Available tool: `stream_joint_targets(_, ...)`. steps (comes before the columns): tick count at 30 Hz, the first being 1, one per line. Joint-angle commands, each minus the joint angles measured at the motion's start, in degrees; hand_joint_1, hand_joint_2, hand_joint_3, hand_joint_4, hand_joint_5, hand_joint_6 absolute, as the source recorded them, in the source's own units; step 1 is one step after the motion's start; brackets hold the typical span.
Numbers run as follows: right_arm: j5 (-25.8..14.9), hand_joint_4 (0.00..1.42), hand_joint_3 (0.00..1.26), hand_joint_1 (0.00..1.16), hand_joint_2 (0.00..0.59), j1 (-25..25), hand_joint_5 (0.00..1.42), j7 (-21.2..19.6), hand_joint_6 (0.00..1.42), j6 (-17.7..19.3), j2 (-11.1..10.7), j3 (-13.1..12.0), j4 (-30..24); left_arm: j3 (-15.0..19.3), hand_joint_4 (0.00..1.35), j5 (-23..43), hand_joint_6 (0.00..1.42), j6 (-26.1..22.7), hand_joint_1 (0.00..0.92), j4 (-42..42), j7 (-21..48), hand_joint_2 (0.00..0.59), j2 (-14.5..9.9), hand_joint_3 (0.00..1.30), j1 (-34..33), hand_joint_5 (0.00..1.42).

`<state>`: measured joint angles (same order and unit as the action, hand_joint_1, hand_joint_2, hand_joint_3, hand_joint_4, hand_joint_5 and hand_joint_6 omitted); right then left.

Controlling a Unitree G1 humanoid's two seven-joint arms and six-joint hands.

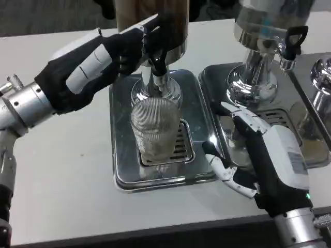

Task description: Grasp the cup under the faucet to collect the drink, then remove the cup.

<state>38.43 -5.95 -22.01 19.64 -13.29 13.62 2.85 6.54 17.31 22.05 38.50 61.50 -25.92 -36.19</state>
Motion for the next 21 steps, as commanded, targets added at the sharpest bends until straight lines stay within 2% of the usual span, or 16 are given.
stream_joint_targets(1, -0.81, 0.27, 0.25, 0.53, 0.399, -0.49, 0.19, -0.4, 0.22, 0.79, -0.2, -0.64, -0.39, -0.43, 0.0, -1.42, 0.0, 2.44, 0.0, 1.62, -0.64, 0.119, 0.03, 0.03, 0.58, 0.0)
stream_joint_targets(21, -2.17, 0.27, 0.25, 0.52, 0.4, -0.48, 0.19, 0.18, 0.22, 1.03, -0.78, -1.18, -0.53, -3.13, 0.0, -6.83, 0.0, 10.93, 0.0, 5.2, -2.55, 0.109, -1.14, 0.02, 1.01, 0.0)
